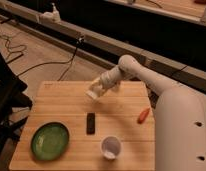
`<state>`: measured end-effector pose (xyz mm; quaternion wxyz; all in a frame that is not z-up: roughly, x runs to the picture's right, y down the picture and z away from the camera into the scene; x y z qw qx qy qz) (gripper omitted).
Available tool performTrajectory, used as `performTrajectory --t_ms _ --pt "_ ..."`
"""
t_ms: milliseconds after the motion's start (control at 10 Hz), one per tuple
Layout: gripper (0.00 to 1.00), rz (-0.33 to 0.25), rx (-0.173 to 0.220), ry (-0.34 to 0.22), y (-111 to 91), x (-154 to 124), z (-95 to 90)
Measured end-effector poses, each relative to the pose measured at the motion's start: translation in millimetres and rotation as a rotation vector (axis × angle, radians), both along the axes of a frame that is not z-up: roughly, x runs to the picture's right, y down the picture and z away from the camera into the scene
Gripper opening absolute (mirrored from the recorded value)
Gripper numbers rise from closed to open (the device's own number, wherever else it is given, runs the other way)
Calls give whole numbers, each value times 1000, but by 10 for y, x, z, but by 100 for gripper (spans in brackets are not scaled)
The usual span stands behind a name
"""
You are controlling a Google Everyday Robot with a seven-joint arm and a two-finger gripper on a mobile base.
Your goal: Place the white sponge in the ceramic cup
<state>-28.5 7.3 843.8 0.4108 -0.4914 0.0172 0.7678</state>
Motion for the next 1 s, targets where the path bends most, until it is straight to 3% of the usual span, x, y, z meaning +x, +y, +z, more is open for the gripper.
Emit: performTrajectory --t_ms 400,700,1000 --pt "0 -8 2 1 7 -12 0" --pt "0 -83 26 -5 110 47 -221" --pt "0 -99 76 7 194 183 -536"
